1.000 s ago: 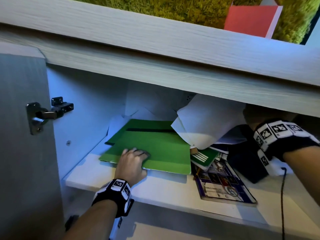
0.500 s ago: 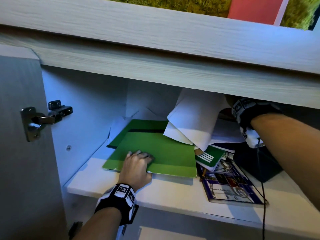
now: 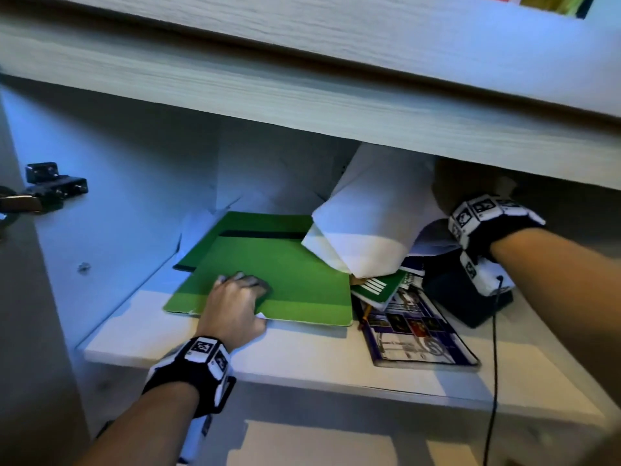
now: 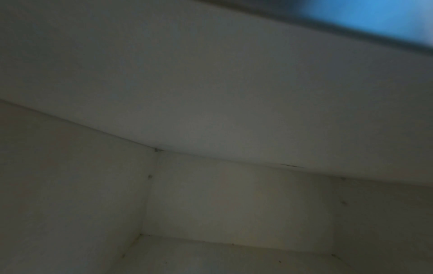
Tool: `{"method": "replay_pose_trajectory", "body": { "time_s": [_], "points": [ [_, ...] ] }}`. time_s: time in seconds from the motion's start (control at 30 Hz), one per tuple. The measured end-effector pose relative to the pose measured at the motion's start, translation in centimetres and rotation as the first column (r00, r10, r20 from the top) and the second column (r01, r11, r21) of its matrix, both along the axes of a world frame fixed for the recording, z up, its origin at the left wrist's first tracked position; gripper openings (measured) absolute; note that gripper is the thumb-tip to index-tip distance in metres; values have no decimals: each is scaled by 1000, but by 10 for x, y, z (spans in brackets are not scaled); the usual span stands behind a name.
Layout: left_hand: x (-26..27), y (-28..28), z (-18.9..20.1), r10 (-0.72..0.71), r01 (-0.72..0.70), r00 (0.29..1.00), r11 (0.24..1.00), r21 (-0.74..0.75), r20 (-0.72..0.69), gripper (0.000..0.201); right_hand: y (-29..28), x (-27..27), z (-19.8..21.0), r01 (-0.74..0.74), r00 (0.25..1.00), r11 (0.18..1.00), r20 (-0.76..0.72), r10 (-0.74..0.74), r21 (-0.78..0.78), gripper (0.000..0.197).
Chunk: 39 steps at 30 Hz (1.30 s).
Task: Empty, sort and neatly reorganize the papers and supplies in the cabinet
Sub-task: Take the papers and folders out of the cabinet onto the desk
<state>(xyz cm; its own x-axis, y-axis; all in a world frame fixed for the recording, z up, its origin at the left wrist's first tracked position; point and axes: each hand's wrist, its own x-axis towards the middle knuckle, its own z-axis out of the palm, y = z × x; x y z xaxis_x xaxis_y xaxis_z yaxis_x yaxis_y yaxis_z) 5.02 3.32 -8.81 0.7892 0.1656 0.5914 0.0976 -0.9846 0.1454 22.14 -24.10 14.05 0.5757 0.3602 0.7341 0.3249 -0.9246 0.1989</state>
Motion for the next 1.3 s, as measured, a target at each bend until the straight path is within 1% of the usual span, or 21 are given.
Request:
{"method": "replay_pose_trajectory", "body": {
  "time_s": [0.03, 0.07, 0.13, 0.2, 0.27, 0.43, 0.5, 0.57, 0.63, 0.7, 0.77, 0.83, 0.9, 0.97, 1.0, 1.03, 1.07, 1.1, 1.17, 1.23, 1.3],
  "points": [
    [-1, 1, 0, 11, -11, 1000, 1000, 12, -15, 46, 7, -12, -3, -8, 997, 998, 77, 13, -68, 26],
    [-1, 1, 0, 13, -12, 1000, 1000, 27, -16, 51, 11, -29, 0, -12, 998, 996, 57, 17, -85, 20],
    [-2, 1, 0, 1, 0, 999, 999, 34, -35, 76, 11, -29, -8, -37, 975, 992, 213, 62, -117, 32],
    [-6, -3, 3, 4, -3, 988, 1000, 9, -152, 102, 9, -43, -12, 36, 991, 979, 132, -9, -201, 40],
    [-14, -11, 12, 20, -22, 959, 1000, -4, -283, 112, 3, -45, -17, 8, 999, 966, 37, 2, -257, 35],
    [-20, -65, 73, -162, 149, 978, 983, -104, -129, 85, -10, -54, -9, 1, 999, 980, 51, 9, -199, 39],
    [-12, -96, 99, -289, 261, 938, 952, -160, -192, 75, -9, -63, -8, 17, 999, 972, 41, -8, -234, 28],
    [6, -123, 117, -439, 306, 848, 863, -401, -296, 49, -9, -80, -6, 29, 994, 974, 113, -3, -227, 16],
    [29, -142, 123, -543, 236, 788, 701, -673, -290, 41, -12, -94, -7, 15, 1000, 953, -19, -21, -303, 24],
    [49, -150, 125, -528, 222, 818, 658, -719, -230, 51, -20, -103, -8, 10, 999, 944, -28, -21, -331, 29],
    [65, -145, 133, -453, 251, 877, 713, -655, -158, 55, -30, -119, -9, 16, 998, 950, 70, 6, -312, 26],
    [73, -132, 146, -404, 269, 913, 713, -648, -66, 51, -34, -134, -11, -15, 990, 960, 130, 53, -278, 24],
    [134, -73, 120, -300, 163, 950, 720, -674, -90, 58, -38, -140, -13, -76, 973, 957, 189, 132, -278, 24],
    [141, -45, 119, -114, -12, 983, 746, -666, -145, 69, -38, -143, -13, -111, 960, 952, 217, 177, -283, 25],
    [117, -52, 134, -84, -32, 988, 716, -698, -132, 57, -37, -146, -12, -124, 953, 952, 234, 193, -280, 26],
    [94, -65, 150, -93, 3, 992, 687, -727, -83, 32, -35, -146, -10, -137, 945, 953, 254, 208, -271, 27],
    [73, -74, 157, -122, -4, 985, 681, -732, -120, 21, -27, -143, -9, -154, 937, 951, 267, 226, -267, 28],
    [61, -77, 158, -128, 12, 986, 695, -719, -107, 24, -17, -140, -11, -185, 932, 944, 257, 257, -275, 28],
    [45, -70, 146, -128, -10, 982, 701, -713, -141, 50, 2, -131, -21, -251, 928, 912, 186, 322, -325, 26],
    [42, -38, 115, -77, -168, 942, 733, -660, -325, 62, 26, -123, -43, -312, 921, 873, 106, 375, -375, 17],
    [23, -9, 93, 11, -345, 864, 742, -575, -504, 51, 49, -117, -69, -388, 908, 817, -24, 419, -426, 17]
  ]
}}
